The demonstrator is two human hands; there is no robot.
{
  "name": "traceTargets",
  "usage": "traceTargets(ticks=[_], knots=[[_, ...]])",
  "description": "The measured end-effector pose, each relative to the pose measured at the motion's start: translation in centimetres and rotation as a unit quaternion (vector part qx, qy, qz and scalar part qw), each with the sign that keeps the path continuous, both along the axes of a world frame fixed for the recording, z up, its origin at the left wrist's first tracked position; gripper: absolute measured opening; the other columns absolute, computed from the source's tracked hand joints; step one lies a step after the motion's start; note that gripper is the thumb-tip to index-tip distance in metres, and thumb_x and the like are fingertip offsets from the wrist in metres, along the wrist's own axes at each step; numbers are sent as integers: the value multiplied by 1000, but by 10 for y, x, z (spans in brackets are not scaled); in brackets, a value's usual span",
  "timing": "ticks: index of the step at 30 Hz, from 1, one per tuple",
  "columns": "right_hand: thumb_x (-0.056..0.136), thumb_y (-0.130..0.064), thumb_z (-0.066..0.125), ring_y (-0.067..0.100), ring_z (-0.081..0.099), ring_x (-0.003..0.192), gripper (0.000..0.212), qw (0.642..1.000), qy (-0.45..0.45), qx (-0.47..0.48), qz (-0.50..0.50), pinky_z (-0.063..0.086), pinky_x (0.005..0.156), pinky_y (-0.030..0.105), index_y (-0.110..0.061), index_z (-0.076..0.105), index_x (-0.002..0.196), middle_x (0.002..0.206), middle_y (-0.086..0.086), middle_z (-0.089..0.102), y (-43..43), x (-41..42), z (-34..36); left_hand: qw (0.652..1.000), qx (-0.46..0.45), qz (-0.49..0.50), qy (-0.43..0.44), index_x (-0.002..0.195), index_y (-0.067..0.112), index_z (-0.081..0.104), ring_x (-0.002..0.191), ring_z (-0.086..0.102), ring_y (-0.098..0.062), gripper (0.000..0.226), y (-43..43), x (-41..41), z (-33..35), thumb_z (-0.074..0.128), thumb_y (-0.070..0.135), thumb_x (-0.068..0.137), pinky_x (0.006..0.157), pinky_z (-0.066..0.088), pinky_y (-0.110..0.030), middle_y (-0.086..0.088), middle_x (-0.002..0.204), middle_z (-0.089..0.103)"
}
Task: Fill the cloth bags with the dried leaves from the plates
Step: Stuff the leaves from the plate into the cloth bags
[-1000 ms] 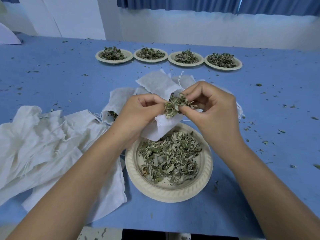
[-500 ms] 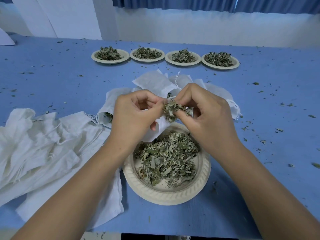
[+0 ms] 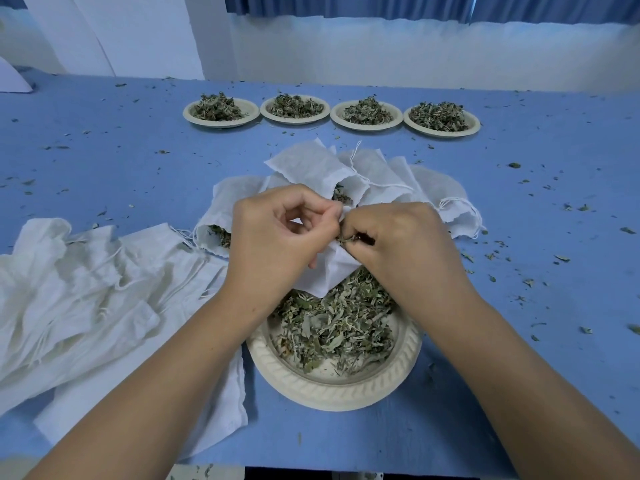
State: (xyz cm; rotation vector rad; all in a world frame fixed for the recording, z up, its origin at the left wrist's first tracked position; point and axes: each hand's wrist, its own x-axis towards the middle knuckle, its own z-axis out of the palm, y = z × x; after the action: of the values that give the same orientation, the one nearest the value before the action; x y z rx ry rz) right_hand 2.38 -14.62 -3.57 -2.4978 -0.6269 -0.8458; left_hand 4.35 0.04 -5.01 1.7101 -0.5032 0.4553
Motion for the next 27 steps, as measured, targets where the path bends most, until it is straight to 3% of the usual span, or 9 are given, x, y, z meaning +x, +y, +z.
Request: traceTargets(ticks=[4,7,9,12,15,17,20,23,27], knots=[[82,1,67,23,62,71,9,986,134,44,89,48,69,33,-2,73,76,78,6,69,-8,2,8,1000,-6,8,1,76,19,72,42,54,-5,15,1,2,0,72,8,85,45,43,-16,10,58,64],[87,-8,66,19,61,90,13,965,212,93,125,49,82,26,-6,69,99,101,3,63,-15,1,12,1000,-11,13,4,76,19,72,45,55,-5,13,2,5,0,72,8,84,47,44,-19,9,58,65],[82,-3,70,17,60,92,23,947,244,152,146,51,82,23,-6,64,104,103,5,60,-17,0,15,1000,-13,21,5,76,20,72,46,55,-7,14,3,6,0,72,8,84,46,44,-20,5,60,65],[73,7,76,19,66,84,27,909,260,279,166,55,78,26,-3,61,92,95,12,65,-18,-2,18,1000,-10,20,1,76,20,72,47,55,-6,14,3,5,0,72,8,84,45,44,-18,4,61,65],[70,10,76,16,68,74,20,914,191,325,151,57,73,27,-3,65,80,81,6,67,-11,-4,14,1000,-10,20,-4,75,14,71,48,55,-7,10,2,3,0,72,8,83,47,46,-20,0,62,66],[72,8,75,16,67,70,13,941,108,298,117,57,66,31,-2,70,77,78,6,67,-5,-5,9,1000,-10,10,-12,75,14,70,48,55,-6,10,2,2,1,71,7,82,48,44,-18,-1,62,65],[73,7,70,19,62,61,9,988,-1,128,86,52,56,36,-1,71,72,72,6,68,-2,-3,3,999,7,0,-43,76,14,70,51,54,-1,11,1,-2,3,71,5,82,52,42,-13,2,62,65],[79,0,62,21,60,62,10,996,31,5,82,51,56,39,-3,71,76,75,3,68,-4,0,2,999,2,15,-46,76,16,71,50,55,-2,13,3,0,3,72,5,83,53,42,-11,8,60,65],[87,-6,53,21,62,77,13,988,22,97,120,51,67,35,-3,64,83,89,4,66,-10,-3,9,999,-17,28,-26,75,19,70,48,52,-2,14,5,4,3,71,8,84,51,43,-17,10,59,64]])
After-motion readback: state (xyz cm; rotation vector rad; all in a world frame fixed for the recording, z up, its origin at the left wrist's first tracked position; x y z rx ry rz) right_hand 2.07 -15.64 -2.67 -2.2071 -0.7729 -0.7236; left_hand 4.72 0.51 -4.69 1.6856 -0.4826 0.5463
